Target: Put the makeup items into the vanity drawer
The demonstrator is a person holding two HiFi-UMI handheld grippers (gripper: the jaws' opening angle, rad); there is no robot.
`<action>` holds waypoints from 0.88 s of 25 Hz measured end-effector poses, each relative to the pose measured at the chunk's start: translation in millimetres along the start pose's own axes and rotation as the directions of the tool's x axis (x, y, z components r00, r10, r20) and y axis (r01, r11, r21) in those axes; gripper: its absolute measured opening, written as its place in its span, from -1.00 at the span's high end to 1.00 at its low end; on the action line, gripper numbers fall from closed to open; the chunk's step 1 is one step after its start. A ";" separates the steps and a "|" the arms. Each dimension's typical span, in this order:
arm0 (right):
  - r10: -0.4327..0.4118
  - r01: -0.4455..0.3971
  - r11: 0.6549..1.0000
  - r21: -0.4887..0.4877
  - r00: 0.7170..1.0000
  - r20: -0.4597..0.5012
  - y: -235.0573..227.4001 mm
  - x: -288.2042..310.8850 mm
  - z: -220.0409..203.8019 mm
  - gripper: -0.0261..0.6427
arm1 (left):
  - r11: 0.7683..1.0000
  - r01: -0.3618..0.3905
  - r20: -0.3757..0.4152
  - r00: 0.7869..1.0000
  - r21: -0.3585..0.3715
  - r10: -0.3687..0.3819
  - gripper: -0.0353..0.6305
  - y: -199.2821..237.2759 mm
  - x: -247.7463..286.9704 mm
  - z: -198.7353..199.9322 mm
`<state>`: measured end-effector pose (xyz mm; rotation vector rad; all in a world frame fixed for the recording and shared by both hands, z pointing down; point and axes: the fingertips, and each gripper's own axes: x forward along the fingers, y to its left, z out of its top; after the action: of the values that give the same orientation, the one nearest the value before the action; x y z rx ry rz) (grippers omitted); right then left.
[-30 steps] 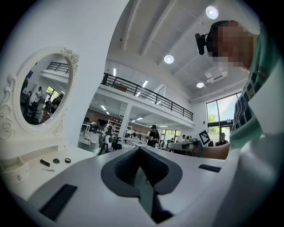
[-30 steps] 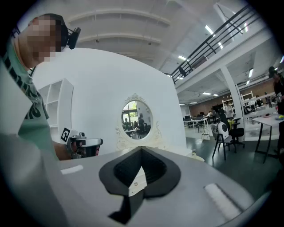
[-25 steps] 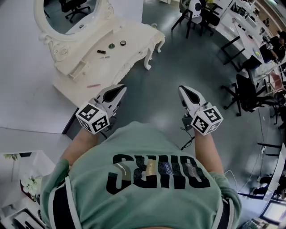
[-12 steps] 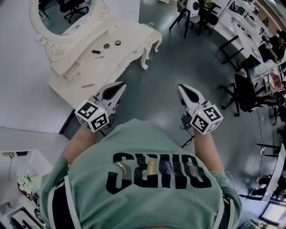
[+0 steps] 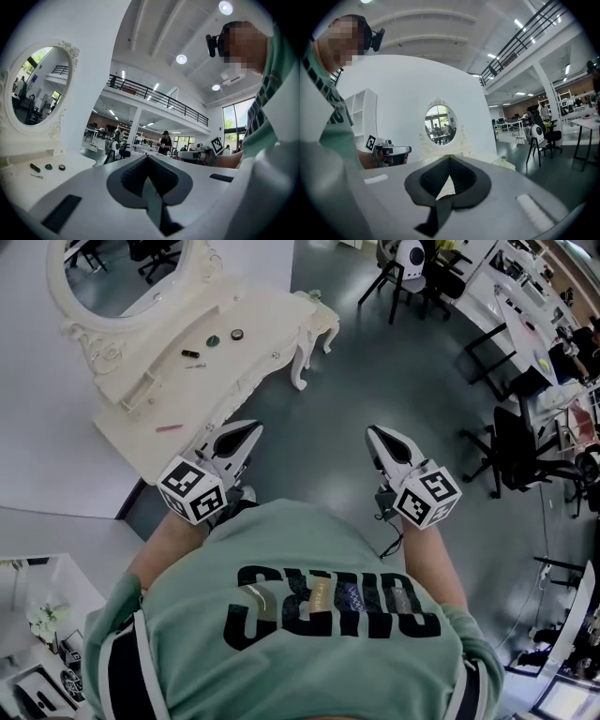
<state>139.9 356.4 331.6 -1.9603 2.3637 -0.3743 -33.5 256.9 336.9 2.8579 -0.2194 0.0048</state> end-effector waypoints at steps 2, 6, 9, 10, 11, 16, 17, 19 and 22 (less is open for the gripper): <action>0.002 -0.002 1.000 0.013 1.000 -0.004 -15.4 19.4 -0.2 0.90 | 1.000 -0.011 -0.006 1.000 -0.012 0.010 0.88 25.0 11.9 1.4; -0.012 0.012 1.000 0.024 1.000 -0.001 -51.2 83.5 7.6 0.90 | 0.999 0.016 0.002 1.000 -0.038 -0.016 0.88 93.2 51.5 12.0; -0.018 0.018 1.000 0.005 1.000 0.005 -70.9 146.4 23.5 0.90 | 0.997 0.077 -0.013 0.997 -0.003 -0.077 0.88 147.4 86.7 26.2; -0.022 0.022 1.000 -0.002 1.000 0.006 -77.3 166.3 31.4 0.90 | 0.995 0.104 -0.026 0.994 0.005 -0.104 0.88 163.0 99.8 32.3; -0.027 0.027 1.000 -0.012 1.000 0.009 -84.0 184.5 40.3 0.90 | 0.991 0.135 -0.038 0.990 0.013 -0.135 0.88 176.7 112.8 39.2; -0.062 0.063 0.998 -0.023 0.997 0.044 -126.9 246.9 81.2 0.90 | 0.973 0.225 -0.066 0.973 0.038 -0.223 0.88 230.9 169.4 68.5; -0.064 0.065 0.998 -0.023 0.997 0.038 -134.1 252.9 83.8 0.90 | 0.974 0.224 -0.064 0.973 0.033 -0.222 0.88 238.2 177.7 71.3; -0.061 0.061 0.998 -0.029 0.998 0.020 -149.7 258.4 85.4 0.90 | 0.977 0.213 -0.055 0.976 0.020 -0.212 0.88 247.9 192.7 73.4; -0.049 0.049 0.998 -0.028 0.999 0.007 -181.9 256.6 87.3 0.90 | 0.983 0.181 -0.048 0.982 0.008 -0.181 0.88 254.4 217.1 71.0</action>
<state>281.2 62.5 316.0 -2.0315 2.3334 -0.3386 141.6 -36.7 342.7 2.8751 0.0506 0.0371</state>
